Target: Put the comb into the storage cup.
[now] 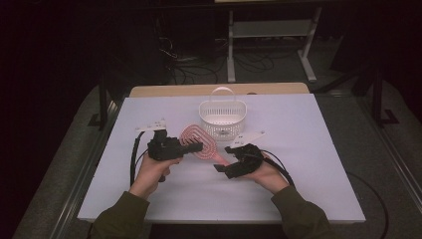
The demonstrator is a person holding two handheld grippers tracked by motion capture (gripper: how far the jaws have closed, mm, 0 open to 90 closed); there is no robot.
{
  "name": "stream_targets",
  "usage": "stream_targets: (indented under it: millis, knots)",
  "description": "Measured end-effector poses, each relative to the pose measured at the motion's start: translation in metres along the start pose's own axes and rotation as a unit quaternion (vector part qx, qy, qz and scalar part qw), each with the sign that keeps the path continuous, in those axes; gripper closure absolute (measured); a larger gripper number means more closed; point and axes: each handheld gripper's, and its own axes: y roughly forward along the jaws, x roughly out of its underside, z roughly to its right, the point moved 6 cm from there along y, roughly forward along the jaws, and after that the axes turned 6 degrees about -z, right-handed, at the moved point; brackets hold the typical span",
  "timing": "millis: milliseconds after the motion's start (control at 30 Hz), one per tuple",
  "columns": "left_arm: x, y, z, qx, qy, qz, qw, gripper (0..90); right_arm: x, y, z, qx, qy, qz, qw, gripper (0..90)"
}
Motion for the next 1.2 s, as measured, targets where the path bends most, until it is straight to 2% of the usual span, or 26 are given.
stream_targets:
  millis: [100,200,333,567,767,933,1200]
  knots:
    - [0.0,-0.002,-0.001,-0.002,0.0,0.002,1.0,65.6,0.002,-0.002,0.003,0.01,0.012,-0.002,0.9999,11.9]
    - [0.0,-0.003,-0.002,-0.002,-0.001,0.003,1.0,65.6,0.002,-0.004,0.006,0.01,0.027,-0.004,0.9996,0.0]
    - [0.0,-0.004,-0.003,-0.004,-0.001,0.003,1.0,65.6,0.006,-0.006,0.01,0.02,0.038,-0.004,0.9991,0.0]
    - [0.0,-0.006,-0.004,-0.006,-0.002,0.005,1.0,65.7,0.014,-0.01,0.015,0.036,0.039,-0.007,0.9986,0.0]
    - [-0.001,-0.008,-0.005,-0.007,-0.004,0.008,0.9999,65.6,0.022,-0.019,0.017,0.042,0.049,0.003,0.9979,0.0]
    - [-0.001,-0.01,-0.006,-0.009,-0.004,0.01,0.9999,65.6,0.033,-0.027,0.02,0.052,0.062,0.013,0.9966,0.0]
    - [-0.002,-0.012,-0.006,-0.011,-0.003,0.013,0.9998,65.6,0.056,-0.038,0.025,0.072,0.076,0.009,0.9944,0.0]
